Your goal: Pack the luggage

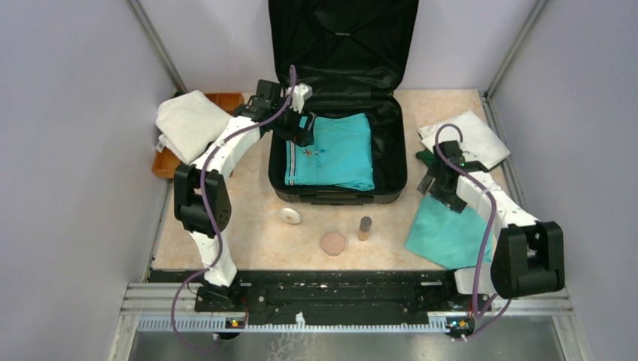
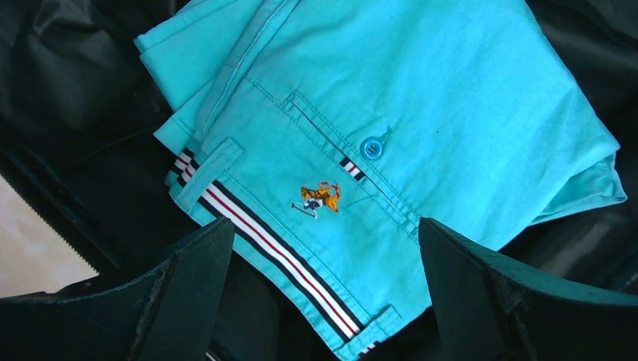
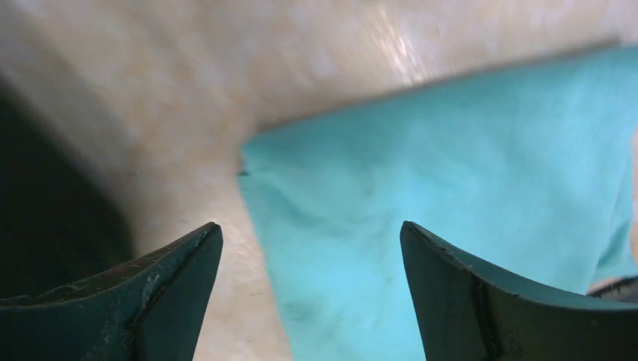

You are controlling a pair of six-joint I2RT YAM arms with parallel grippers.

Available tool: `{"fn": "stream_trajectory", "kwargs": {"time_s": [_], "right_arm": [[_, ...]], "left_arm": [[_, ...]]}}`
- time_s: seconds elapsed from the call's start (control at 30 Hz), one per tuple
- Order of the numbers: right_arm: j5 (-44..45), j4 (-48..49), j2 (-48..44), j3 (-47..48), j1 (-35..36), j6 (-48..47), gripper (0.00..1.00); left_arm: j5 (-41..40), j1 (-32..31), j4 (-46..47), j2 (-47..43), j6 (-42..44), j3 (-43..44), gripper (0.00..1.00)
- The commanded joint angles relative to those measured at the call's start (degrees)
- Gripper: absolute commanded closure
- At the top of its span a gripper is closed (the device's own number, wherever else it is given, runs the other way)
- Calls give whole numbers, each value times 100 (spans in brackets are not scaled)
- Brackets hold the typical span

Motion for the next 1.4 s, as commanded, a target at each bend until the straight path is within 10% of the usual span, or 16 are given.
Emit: {"fn": "stream_trajectory", "kwargs": {"time_s": [0.0, 0.67, 1.1, 1.37], "right_arm": [[232, -185, 172, -282, 27, 658, 15], [340, 200, 2025, 185, 159, 1012, 26], [-214, 521, 2080, 402, 133, 632, 98], [-786, 543, 510, 761, 141, -15, 100]], "left_arm": [[102, 30, -61, -609, 22, -47, 2], [-142, 38, 168, -1028, 65, -528, 2], [-374, 38, 151, -1203, 196, -510, 2], [-400, 38, 157, -1266, 185, -513, 2]]}}
